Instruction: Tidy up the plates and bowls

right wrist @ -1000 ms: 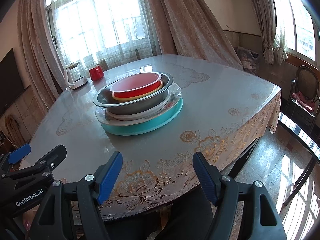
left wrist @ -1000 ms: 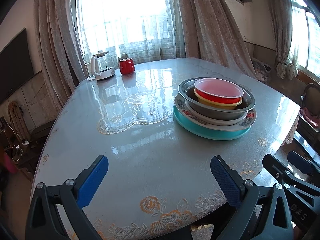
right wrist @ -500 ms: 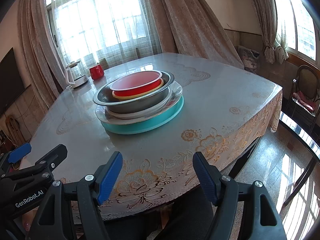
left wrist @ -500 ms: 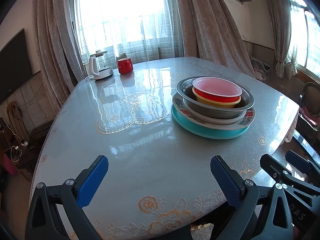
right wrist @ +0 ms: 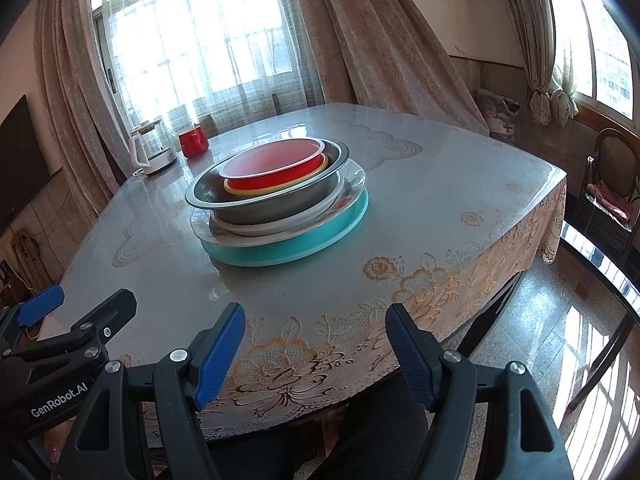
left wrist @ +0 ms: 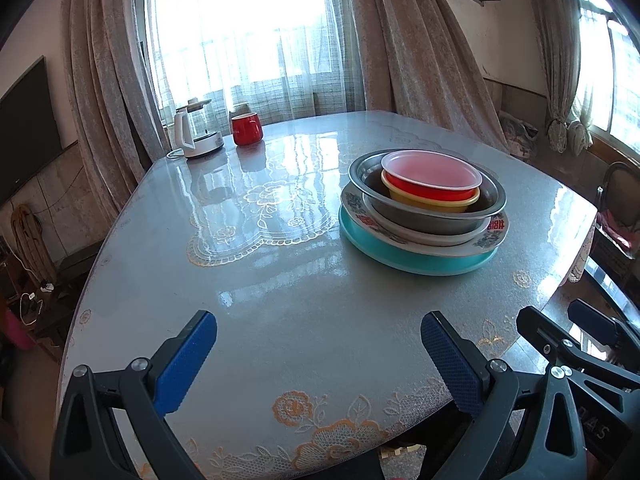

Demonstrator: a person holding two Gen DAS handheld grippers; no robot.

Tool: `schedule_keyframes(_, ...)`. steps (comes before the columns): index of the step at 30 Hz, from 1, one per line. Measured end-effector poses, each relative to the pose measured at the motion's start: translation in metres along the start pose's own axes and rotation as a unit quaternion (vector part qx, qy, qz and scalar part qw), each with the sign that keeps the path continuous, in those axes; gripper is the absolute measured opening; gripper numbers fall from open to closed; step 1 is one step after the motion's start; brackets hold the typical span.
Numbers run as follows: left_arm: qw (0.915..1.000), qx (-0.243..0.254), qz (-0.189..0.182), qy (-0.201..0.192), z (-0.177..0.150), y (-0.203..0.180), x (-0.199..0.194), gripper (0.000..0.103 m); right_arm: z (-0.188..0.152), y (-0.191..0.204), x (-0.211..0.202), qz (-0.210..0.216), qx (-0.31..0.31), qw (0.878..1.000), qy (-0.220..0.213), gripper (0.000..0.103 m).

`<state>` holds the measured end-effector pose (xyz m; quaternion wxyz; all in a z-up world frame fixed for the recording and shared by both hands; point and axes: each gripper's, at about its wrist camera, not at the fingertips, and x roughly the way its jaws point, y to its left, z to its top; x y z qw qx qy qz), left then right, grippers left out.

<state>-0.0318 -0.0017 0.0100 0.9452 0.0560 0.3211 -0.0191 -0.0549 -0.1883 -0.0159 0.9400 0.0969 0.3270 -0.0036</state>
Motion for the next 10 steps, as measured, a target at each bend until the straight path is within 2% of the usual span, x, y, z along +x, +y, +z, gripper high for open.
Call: schedule_keyframes(10, 0.9999, 0.007, 0.002, 0.007, 0.0018, -0.0044, 0.0081, 0.103, 0.0020, -0.0066, 0.0071, 0.003, 0.008, 1.000, 0.009, 0.074)
